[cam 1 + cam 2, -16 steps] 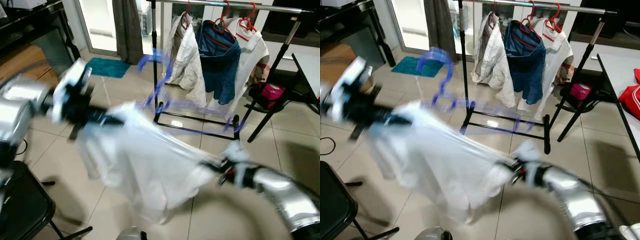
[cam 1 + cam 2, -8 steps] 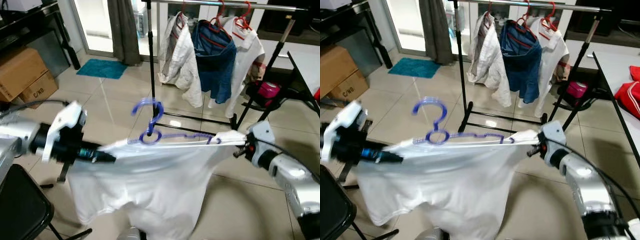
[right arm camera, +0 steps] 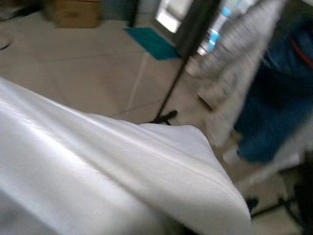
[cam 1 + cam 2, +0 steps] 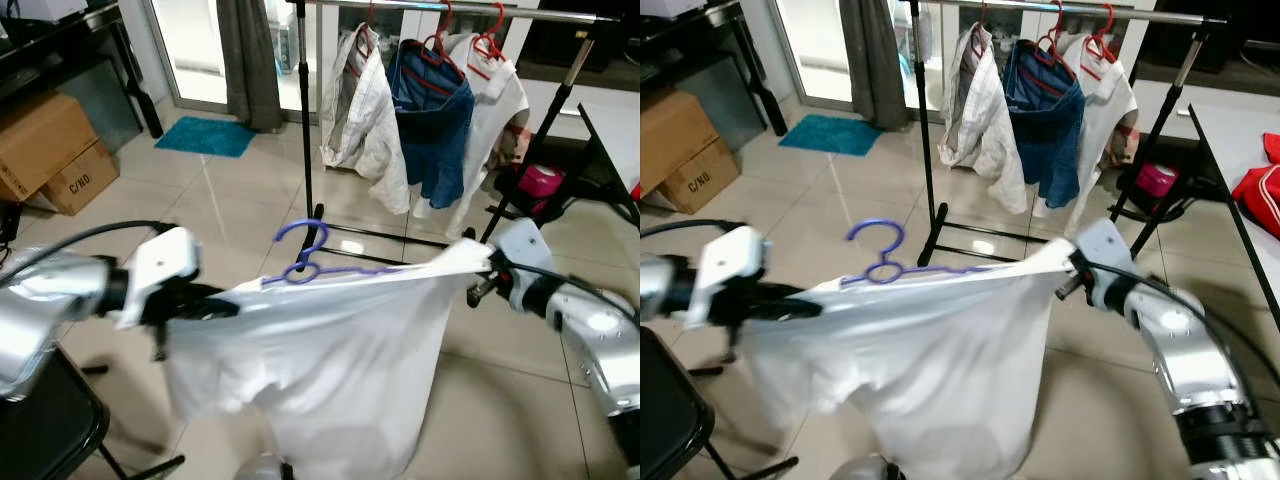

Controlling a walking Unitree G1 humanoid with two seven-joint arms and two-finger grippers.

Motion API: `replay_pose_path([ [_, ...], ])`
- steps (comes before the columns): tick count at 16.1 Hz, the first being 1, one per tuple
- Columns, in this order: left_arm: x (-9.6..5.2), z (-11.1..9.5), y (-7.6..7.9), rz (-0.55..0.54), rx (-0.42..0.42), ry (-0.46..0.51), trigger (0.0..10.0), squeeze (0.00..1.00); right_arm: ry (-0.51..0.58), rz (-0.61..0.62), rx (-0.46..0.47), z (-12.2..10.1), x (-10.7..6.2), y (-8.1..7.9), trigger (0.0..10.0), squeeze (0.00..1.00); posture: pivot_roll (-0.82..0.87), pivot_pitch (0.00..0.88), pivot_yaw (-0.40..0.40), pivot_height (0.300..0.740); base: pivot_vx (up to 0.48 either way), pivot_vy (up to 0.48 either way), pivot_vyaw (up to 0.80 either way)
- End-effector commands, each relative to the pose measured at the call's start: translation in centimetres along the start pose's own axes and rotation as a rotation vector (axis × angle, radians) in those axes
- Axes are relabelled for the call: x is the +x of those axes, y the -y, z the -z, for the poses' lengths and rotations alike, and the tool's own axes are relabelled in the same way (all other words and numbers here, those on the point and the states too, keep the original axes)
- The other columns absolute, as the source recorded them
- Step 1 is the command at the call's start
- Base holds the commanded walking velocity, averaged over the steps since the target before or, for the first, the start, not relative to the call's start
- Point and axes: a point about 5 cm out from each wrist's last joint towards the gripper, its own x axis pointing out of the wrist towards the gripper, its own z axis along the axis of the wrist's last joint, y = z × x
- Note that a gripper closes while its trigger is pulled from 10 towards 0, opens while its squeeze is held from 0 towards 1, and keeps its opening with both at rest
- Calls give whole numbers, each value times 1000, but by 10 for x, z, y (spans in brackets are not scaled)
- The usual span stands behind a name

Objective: Hang hanger

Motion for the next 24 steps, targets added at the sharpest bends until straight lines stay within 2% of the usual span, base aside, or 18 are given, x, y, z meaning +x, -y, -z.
replay_pose_path([
  [1,3,-2,-1,16,24,-19,0,0,23,-27,-52,-16,2,0,0,0,61,0,58,740,0,0,0],
  [2,9,-3,-1,32,25,-7,0,0,20,-60,-89,-24,3,-3,0,0,56,0,63,740,0,0,0],
  [3,12,-3,-2,42,31,-7,0,0,16,-82,-107,-29,3,-5,1647,0,54,0,65,740,0,0,0],
  [4,16,-4,-3,57,46,-11,0,0,9,-109,-129,-34,4,-9,7412,0,52,0,67,740,0,0,0],
  [5,20,-5,-5,58,51,-11,0,0,-8,-146,-162,-39,3,-14,10000,0,53,0,67,740,0,0,0],
  [7,23,-5,-9,42,62,-35,0,0,-65,-200,-176,-39,1,-20,10000,0,50,0,69,740,0,0,0],
  [8,20,-1,-11,26,58,-67,0,0,-126,-163,-202,-33,-2,-13,10000,0,52,0,68,740,0,0,0],
  [10,17,3,-11,17,56,-94,0,0,-159,-128,-201,-30,-4,-7,10000,0,52,0,65,740,0,0,0],
  [11,14,8,-9,29,58,-145,0,0,-181,-22,-163,-32,-4,6,10000,0,56,0,59,740,0,0,0],
  [13,12,14,-4,57,67,-193,0,0,-184,55,-143,-36,-2,17,10000,0,57,0,57,740,0,0,0],
  [14,12,15,-3,61,72,-200,0,0,-180,56,-146,-37,-2,18,10000,0,59,0,55,740,0,0,0],
  [17,15,20,4,83,87,-217,0,0,-160,38,-135,-41,1,14,10000,0,61,0,48,740,0,0,0],
  [19,19,21,0,27,95,-216,0,0,-134,20,-115,-45,3,10,10000,0,61,0,46,740,0,0,0],
  [20,27,16,-11,-67,121,-154,0,0,-102,-24,-83,-50,4,3,10000,0,61,0,45,740,0,0,0],
  [21,31,10,-16,-112,128,-105,0,0,-92,-48,-69,-51,5,-2,10000,0,58,0,47,740,0,0,0],
  [23,34,-3,-20,-132,120,0,0,0,-121,-87,-89,-48,4,-9,10000,0,53,0,55,740,0,0,0],
  [24,32,-6,-22,-140,120,23,0,0,-129,-101,-94,-47,3,-13,10000,0,52,0,59,740,0,0,0],
])
